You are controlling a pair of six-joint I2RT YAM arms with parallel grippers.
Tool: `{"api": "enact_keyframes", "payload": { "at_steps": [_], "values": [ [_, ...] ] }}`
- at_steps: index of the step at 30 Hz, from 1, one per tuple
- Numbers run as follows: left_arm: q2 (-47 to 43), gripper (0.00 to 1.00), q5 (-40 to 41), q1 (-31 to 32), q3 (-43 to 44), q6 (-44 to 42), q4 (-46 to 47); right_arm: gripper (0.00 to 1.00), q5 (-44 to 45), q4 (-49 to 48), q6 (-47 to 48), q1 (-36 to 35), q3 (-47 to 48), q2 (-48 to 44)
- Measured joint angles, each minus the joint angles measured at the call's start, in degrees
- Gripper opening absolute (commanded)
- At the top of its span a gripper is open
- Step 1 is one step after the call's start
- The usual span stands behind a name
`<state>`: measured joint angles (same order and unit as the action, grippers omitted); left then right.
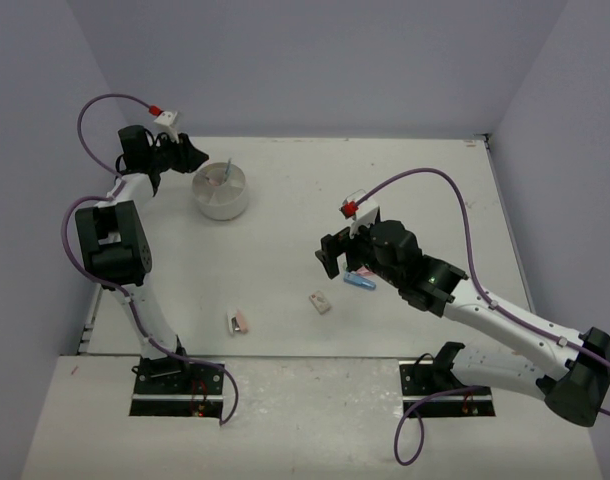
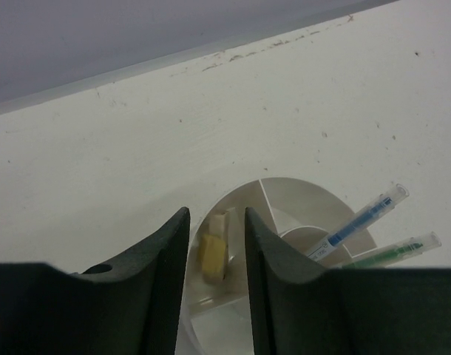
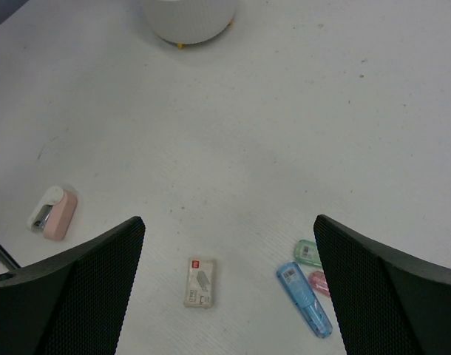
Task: Sort the stationery into containers
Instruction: Place the stationery in the storage box, then pick up the stationery from the center of the board.
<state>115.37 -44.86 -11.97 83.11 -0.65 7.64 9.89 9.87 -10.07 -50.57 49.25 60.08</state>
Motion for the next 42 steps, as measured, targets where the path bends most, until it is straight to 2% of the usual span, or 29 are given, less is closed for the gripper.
{"api": "enact_keyframes", "payload": {
  "at_steps": [4, 5, 8, 10, 14, 18, 21, 23, 25, 26, 29, 32, 34, 37, 42],
  "values": [
    [-0.02, 0.51, 0.00, 0.00, 0.00, -0.04, 0.00, 0.99, 0.00, 0.00, 0.00, 0.00, 0.00, 0.38],
    [-0.04, 0.55, 0.02, 0.00, 0.00, 0.00, 0.00, 0.99, 0.00, 0.02, 0.00, 0.00, 0.00, 0.55],
    [-0.34, 0.78, 0.70, 0.00, 0.00, 0.45, -0.03, 0.99, 0.04, 0.04, -0.03, 0.00, 0.00, 0.75],
    [-0.99, 0.99, 2.52, 0.00, 0.03, 1.70, -0.18, 0.99, 0.15, 0.03, -0.05, 0.00, 0.00, 0.93],
    [-3.57, 1.00, 7.52, 0.00, 1.73, 5.25, -2.73, 0.99, 0.68, 0.35, -0.40, 0.00, 0.39, 2.95],
    [-8.13, 1.00, 14.47, -0.02, 7.12, 10.37, -7.20, 0.99, 1.24, 3.04, -0.97, 0.02, 2.54, 7.48],
    [-13.62, 1.00, 22.50, -0.34, 12.81, 16.98, -12.24, 0.99, 1.25, 5.94, -1.51, 0.02, 6.26, 13.01],
    [-19.03, 1.00, 25.91, -1.73, 14.00, 25.50, -14.68, 0.99, 1.26, 7.38, -1.85, 0.02, 8.04, 16.23],
    [-26.73, 1.00, 25.64, -4.27, 11.00, 33.18, -16.11, 0.99, 1.20, 8.84, -1.96, 0.02, 9.07, 18.82],
    [-30.75, 1.00, 25.27, -5.59, 9.10, 36.66, -16.80, 0.96, 1.16, 9.50, -1.99, 0.02, 9.44, 19.97],
    [-46.13, 1.00, 21.50, -7.65, -6.59, 45.14, -8.44, 0.90, -0.26, 15.46, -2.94, 0.06, 12.73, 23.85],
    [-60.79, 1.00, 16.67, -6.26, -21.74, 47.97, -5.31, 0.85, -0.74, 20.42, -4.90, -0.15, 18.23, 29.92],
    [-67.41, 1.00, 14.37, -5.59, -27.73, 46.85, -6.91, 0.79, -0.57, 21.96, -6.46, -0.55, 19.19, 32.43],
    [-70.73, 1.00, 12.47, -3.72, -29.87, 42.25, -11.03, 0.72, -0.76, 24.10, -9.04, -1.53, 17.41, 33.75],
    [-70.83, 1.00, 9.65, -2.05, -32.88, 36.80, -15.73, 0.65, -1.77, 26.28, -12.50, -3.79, 14.75, 36.59]
  ]
}}
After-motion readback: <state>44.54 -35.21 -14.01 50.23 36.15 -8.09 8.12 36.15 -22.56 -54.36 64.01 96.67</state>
